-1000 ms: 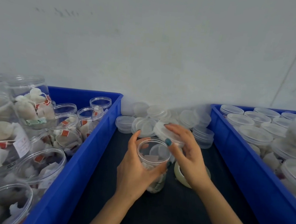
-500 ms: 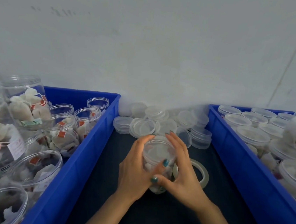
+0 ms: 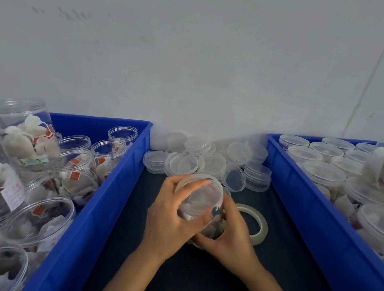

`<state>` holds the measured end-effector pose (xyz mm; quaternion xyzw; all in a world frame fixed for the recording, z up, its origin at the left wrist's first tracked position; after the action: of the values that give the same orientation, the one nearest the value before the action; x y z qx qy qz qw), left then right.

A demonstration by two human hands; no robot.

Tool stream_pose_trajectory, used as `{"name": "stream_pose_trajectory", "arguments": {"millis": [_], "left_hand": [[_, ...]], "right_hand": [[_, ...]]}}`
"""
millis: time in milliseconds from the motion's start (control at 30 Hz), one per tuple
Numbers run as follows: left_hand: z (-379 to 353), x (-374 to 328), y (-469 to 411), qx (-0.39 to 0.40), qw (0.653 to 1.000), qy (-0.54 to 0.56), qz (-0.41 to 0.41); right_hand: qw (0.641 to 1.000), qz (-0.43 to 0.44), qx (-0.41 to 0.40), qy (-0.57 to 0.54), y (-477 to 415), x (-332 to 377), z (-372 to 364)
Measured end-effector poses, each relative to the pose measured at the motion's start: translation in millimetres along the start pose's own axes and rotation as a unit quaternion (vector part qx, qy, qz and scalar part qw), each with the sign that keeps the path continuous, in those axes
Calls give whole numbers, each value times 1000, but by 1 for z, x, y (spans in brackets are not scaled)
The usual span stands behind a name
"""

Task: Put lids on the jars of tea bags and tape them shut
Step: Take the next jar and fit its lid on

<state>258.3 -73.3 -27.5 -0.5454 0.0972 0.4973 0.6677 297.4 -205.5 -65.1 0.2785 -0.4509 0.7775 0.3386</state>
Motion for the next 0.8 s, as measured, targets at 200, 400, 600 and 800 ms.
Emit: {"name": "stream_pose_trajectory", "arguments": {"millis": [200,400,600,800], "left_hand": [[4,9,0,-2,998,-25,59],[0,32,4,33,982,-46,182],[-12,38,13,44,972,1,230],[-5,30,9,-4,964,158,212]], "right_hand": [[985,24,-50,162,4,19,11],[934,61,-78,344,6,35,10],[900,110,-108,409,10,42,11],[936,56,-56,342,8,34,6]]}}
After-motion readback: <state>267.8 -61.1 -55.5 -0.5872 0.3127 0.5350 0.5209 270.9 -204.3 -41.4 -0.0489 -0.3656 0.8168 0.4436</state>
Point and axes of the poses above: each hand's wrist, its own y-axis away from the middle knuckle, its own z-axis out of the back of the hand, x = y × z, the point moved 10 cm from there along -y, towards the middle knuckle, and after that the axes turned 8 degrees about y, right-handed, at the moved point
